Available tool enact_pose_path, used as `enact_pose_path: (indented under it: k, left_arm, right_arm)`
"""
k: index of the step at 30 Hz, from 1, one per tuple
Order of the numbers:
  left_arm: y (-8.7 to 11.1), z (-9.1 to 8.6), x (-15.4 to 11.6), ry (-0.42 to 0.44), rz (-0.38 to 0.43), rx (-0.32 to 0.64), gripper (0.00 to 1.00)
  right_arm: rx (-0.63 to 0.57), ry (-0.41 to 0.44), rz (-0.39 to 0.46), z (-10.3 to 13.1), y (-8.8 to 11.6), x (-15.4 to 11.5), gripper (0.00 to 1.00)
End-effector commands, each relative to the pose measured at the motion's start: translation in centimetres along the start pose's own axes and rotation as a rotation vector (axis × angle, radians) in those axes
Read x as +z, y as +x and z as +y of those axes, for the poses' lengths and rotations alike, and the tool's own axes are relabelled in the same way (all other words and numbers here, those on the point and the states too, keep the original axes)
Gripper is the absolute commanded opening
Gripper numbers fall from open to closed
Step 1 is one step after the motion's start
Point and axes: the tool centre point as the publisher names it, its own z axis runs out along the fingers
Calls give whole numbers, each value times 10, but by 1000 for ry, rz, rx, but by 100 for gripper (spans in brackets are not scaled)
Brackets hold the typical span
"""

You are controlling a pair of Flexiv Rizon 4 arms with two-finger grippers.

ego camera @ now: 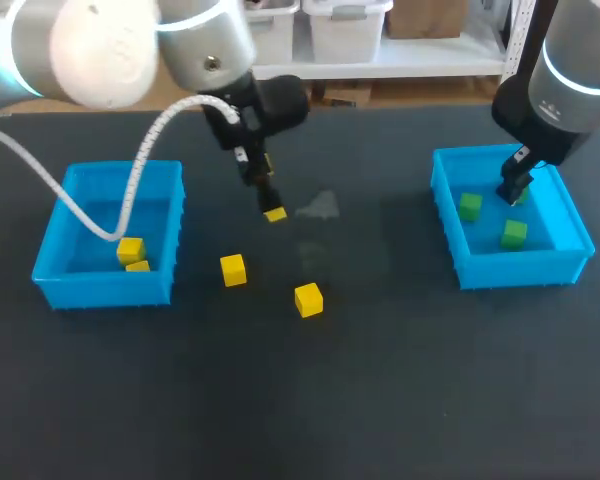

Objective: Put the green cubes in the right bin and the yellow cubes in the left bin.

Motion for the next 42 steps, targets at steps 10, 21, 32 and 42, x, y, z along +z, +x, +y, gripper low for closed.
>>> enact_pose_path:
  k: [10, 21, 32, 42]
  left_arm:
    - [-14, -36, 2, 89, 53, 69, 100]
    - [-13, -60, 11, 135, 67, 99, 100]
    - [-15, -80, 31, 164, 111, 114, 100]
    - [-14, -89, 46, 169, 116, 112, 100]
  right_arm:
    - [1, 2, -3, 0, 1, 0, 100]
    - [1, 2, -3, 0, 1, 0, 100]
    - [1, 2, -3, 0, 1, 0, 100]
    - [1, 2, -3, 0, 1, 0, 100]
